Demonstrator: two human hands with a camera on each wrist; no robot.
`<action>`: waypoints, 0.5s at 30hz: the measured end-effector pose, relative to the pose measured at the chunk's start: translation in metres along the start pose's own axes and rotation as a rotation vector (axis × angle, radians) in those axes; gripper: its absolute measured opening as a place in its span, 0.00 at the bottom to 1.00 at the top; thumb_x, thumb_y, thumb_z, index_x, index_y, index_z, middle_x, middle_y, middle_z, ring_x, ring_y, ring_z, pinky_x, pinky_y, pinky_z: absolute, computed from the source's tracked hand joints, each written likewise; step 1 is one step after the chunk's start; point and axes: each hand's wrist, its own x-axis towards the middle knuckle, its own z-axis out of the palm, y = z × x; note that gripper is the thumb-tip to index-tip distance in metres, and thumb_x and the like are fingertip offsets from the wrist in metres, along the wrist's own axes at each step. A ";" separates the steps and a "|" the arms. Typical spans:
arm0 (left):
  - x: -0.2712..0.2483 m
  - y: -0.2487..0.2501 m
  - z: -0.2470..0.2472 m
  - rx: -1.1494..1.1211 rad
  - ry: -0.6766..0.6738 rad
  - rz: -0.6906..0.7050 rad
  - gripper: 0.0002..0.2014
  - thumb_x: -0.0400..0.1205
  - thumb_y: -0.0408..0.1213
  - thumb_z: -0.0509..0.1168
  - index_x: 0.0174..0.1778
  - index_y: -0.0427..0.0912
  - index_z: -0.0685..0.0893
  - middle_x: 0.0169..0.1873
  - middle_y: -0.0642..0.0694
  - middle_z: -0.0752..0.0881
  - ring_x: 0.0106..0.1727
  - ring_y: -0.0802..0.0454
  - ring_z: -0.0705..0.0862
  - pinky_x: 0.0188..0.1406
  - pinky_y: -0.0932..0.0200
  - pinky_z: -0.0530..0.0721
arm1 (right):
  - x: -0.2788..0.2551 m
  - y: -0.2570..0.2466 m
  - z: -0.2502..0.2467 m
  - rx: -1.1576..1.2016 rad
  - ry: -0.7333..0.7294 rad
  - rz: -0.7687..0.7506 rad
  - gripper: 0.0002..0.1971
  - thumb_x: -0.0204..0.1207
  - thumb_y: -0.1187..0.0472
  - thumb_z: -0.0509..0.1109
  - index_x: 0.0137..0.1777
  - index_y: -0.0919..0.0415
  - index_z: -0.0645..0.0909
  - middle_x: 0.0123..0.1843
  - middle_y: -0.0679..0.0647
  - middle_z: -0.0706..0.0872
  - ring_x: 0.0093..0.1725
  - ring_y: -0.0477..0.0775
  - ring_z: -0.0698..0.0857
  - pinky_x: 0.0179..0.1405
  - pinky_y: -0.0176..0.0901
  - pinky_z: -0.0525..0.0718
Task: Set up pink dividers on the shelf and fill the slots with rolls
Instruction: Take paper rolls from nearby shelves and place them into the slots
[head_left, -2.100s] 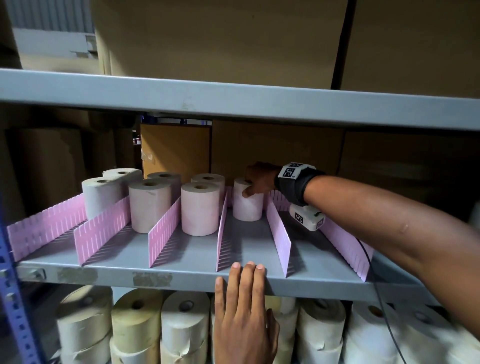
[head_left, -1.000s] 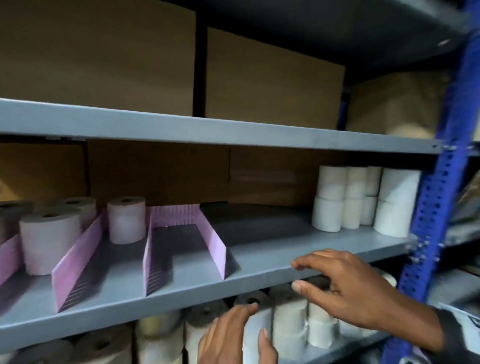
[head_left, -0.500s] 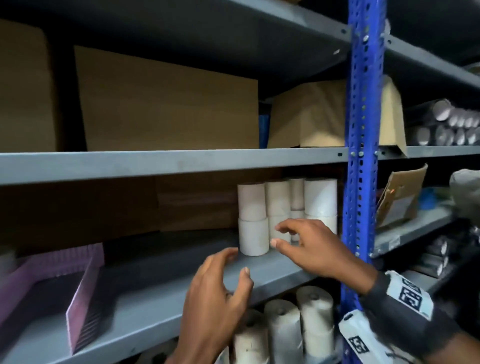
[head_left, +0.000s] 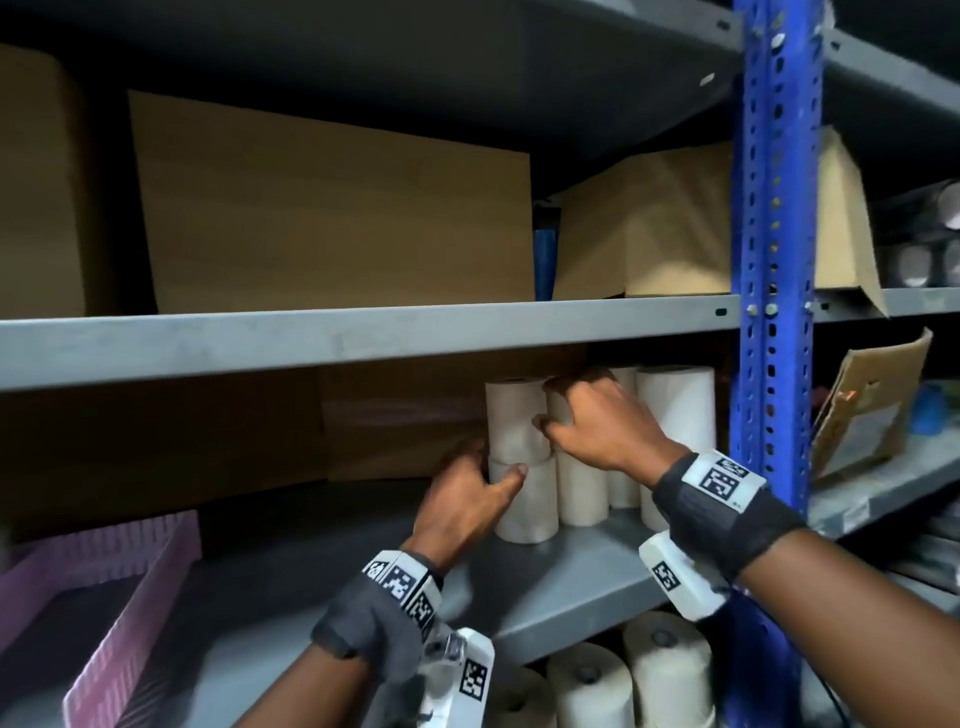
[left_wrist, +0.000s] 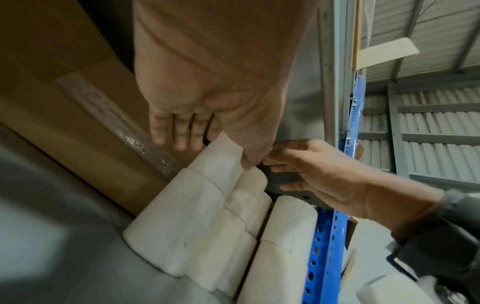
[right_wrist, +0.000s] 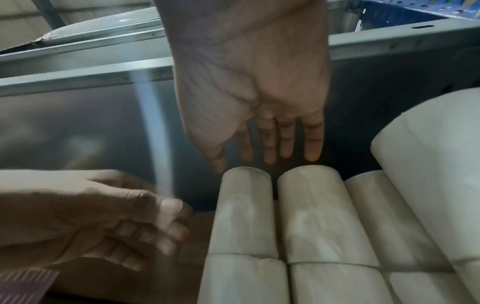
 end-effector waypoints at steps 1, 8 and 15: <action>0.009 -0.003 0.002 -0.011 -0.024 -0.010 0.30 0.80 0.65 0.67 0.74 0.52 0.79 0.66 0.52 0.86 0.64 0.48 0.86 0.57 0.57 0.82 | 0.007 0.001 0.001 -0.010 -0.010 0.007 0.29 0.76 0.36 0.65 0.73 0.49 0.78 0.70 0.58 0.83 0.70 0.64 0.80 0.65 0.56 0.83; 0.068 -0.019 0.015 -0.094 0.044 0.027 0.32 0.72 0.65 0.75 0.68 0.52 0.82 0.61 0.53 0.90 0.61 0.51 0.88 0.61 0.52 0.88 | 0.064 0.004 0.009 -0.011 -0.109 -0.121 0.28 0.81 0.38 0.64 0.80 0.42 0.71 0.82 0.45 0.71 0.81 0.52 0.69 0.80 0.46 0.67; 0.096 -0.026 0.031 -0.158 -0.010 0.071 0.44 0.68 0.65 0.78 0.77 0.49 0.77 0.68 0.52 0.87 0.69 0.51 0.85 0.68 0.50 0.85 | 0.077 0.007 0.025 0.009 -0.190 -0.178 0.29 0.83 0.42 0.65 0.82 0.47 0.69 0.84 0.49 0.68 0.83 0.55 0.65 0.83 0.51 0.60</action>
